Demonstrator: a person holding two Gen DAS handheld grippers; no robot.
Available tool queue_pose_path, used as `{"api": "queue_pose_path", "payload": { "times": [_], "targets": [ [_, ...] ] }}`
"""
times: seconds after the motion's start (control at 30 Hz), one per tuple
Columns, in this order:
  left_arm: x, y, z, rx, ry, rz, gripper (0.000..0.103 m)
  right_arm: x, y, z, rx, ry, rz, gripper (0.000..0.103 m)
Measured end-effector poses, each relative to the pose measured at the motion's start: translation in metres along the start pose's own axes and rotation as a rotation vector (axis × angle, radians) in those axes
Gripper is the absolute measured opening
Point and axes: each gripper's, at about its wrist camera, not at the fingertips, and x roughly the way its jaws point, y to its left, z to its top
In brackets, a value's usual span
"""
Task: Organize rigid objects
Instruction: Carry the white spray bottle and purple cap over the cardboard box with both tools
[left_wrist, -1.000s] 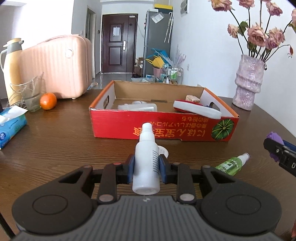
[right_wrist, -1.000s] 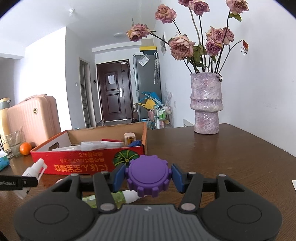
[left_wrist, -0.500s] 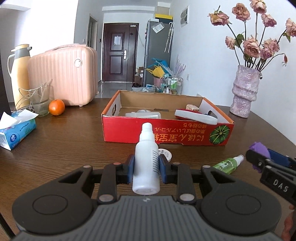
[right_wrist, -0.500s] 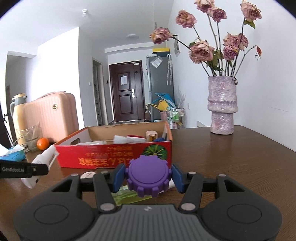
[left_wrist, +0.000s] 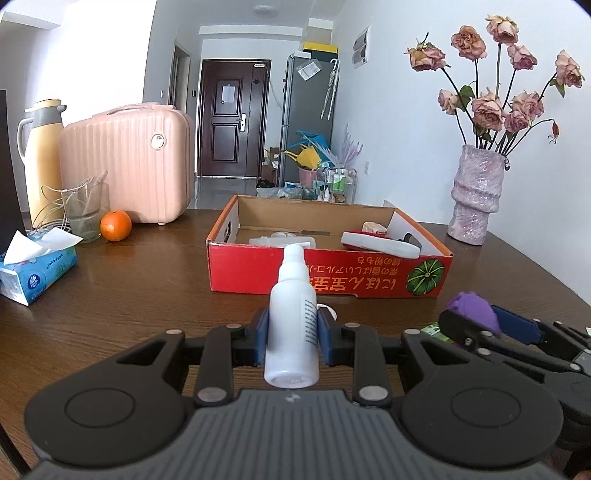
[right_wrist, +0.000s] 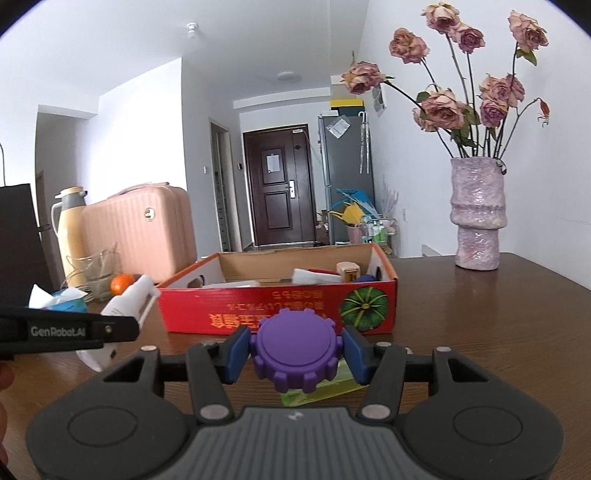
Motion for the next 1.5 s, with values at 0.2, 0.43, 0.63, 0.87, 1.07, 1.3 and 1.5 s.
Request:
{"api": "queue_pose_path", "payload": {
  "times": [0.2,0.43,0.63,0.87,1.07,1.3,1.5],
  "targets": [
    [-0.001,0.005,0.007,-0.006,-0.01,0.002,0.028,0.003,0.002,0.006,0.005,-0.001,0.007,0.053],
    [0.003,0.004,0.016,0.003,-0.018,0.001,0.028,0.011,0.004,0.017,-0.005,-0.012,0.009,0.053],
    [0.008,0.0,0.027,0.009,-0.033,0.006,0.028,0.018,0.007,0.028,-0.013,-0.032,0.01,0.053],
    [0.02,-0.006,0.039,0.019,-0.04,0.011,0.028,0.031,0.005,0.04,-0.008,-0.039,0.009,0.053],
    [0.034,-0.009,0.05,0.008,-0.047,0.01,0.028,0.043,0.003,0.049,-0.001,-0.051,0.004,0.053],
    [0.055,-0.011,0.058,-0.007,-0.039,0.016,0.028,0.065,0.0,0.059,0.015,-0.056,-0.001,0.053],
    [0.074,-0.011,0.065,-0.013,-0.03,0.014,0.028,0.086,-0.005,0.066,0.021,-0.047,-0.013,0.053]
  ]
}}
